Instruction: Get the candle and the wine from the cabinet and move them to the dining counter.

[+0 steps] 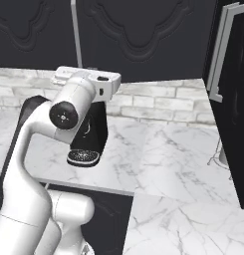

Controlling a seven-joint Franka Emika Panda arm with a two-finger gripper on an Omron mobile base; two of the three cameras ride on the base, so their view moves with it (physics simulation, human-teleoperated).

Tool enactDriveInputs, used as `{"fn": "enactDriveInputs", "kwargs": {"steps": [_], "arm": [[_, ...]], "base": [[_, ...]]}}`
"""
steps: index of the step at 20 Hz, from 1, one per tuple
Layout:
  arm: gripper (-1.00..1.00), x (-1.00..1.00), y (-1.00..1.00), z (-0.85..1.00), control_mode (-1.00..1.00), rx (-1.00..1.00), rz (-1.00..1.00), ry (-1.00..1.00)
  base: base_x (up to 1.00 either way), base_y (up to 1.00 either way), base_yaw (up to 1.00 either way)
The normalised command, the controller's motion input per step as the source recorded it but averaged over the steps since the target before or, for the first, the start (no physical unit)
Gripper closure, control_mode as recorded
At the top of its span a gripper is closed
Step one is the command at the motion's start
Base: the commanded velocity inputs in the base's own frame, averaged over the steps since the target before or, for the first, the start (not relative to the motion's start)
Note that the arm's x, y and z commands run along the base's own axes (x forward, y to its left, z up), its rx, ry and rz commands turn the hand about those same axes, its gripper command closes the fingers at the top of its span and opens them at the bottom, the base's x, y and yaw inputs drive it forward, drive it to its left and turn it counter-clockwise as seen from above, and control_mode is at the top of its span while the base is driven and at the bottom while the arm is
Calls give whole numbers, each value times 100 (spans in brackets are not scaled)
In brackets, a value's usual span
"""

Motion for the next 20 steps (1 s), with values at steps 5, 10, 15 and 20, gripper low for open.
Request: {"fn": "enactDriveInputs", "kwargs": {"steps": [5,10,15,20], "arm": [[100,-51,-17,0,-100,0,-7,0],[100,-34,33,0,-100,-5,-20,0],[100,-4,82,0,-100,-10,-31,0],[100,26,92,0,-100,-10,-35,0]], "base": [[0,0,0],[0,0,0],[0,0,0],[0,0,0]]}}
